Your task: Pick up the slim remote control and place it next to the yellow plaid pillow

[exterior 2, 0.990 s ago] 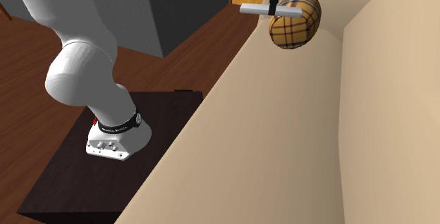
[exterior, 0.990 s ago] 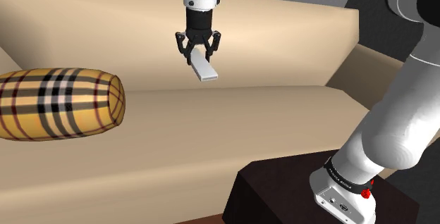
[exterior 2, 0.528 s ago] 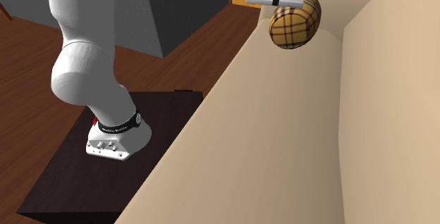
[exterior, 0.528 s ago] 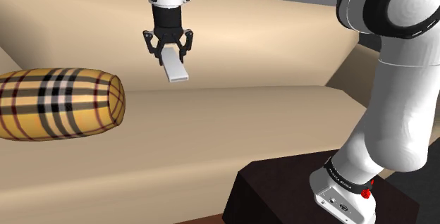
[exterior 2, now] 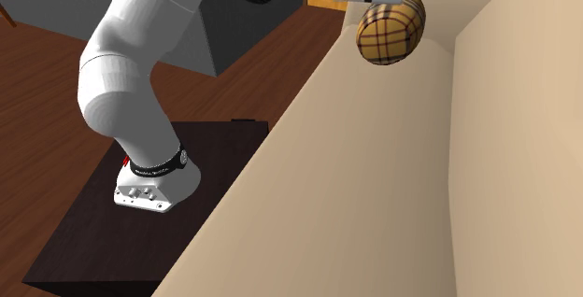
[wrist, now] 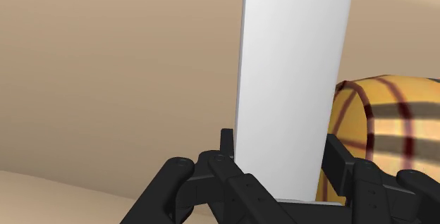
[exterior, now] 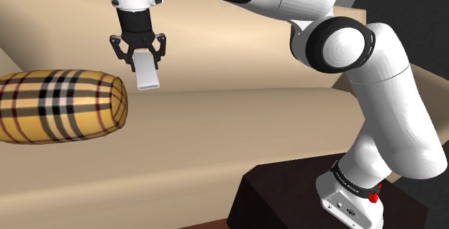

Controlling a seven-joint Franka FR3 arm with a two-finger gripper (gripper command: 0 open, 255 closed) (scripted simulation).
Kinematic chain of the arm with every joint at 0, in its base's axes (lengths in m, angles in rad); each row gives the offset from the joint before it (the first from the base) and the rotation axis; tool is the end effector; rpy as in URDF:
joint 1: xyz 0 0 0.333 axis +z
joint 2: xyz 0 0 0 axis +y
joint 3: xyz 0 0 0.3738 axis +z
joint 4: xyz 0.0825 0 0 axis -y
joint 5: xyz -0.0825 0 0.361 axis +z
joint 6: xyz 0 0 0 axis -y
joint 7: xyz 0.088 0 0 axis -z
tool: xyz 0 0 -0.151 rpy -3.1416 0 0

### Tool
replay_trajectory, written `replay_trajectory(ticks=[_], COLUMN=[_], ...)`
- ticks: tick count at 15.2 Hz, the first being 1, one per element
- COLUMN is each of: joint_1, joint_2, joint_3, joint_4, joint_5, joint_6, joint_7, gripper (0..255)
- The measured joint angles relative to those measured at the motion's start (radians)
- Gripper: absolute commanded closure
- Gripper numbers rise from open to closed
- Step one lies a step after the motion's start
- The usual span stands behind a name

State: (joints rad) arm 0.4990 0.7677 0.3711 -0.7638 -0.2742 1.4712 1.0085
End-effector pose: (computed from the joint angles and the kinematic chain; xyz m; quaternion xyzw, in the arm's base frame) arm 0.5981 0.4592 0.5008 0.9916 -0.1281 -0.0015 0.0166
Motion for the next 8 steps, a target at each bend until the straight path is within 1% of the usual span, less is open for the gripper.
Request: replay_trajectory(ticks=[8], joint_1=[-0.037], joint_2=[-0.039], joint_3=[0.006], joint_4=[-0.178], joint_5=[0.007], joint_6=[0.134], joint_7=[0.016], gripper=[255])
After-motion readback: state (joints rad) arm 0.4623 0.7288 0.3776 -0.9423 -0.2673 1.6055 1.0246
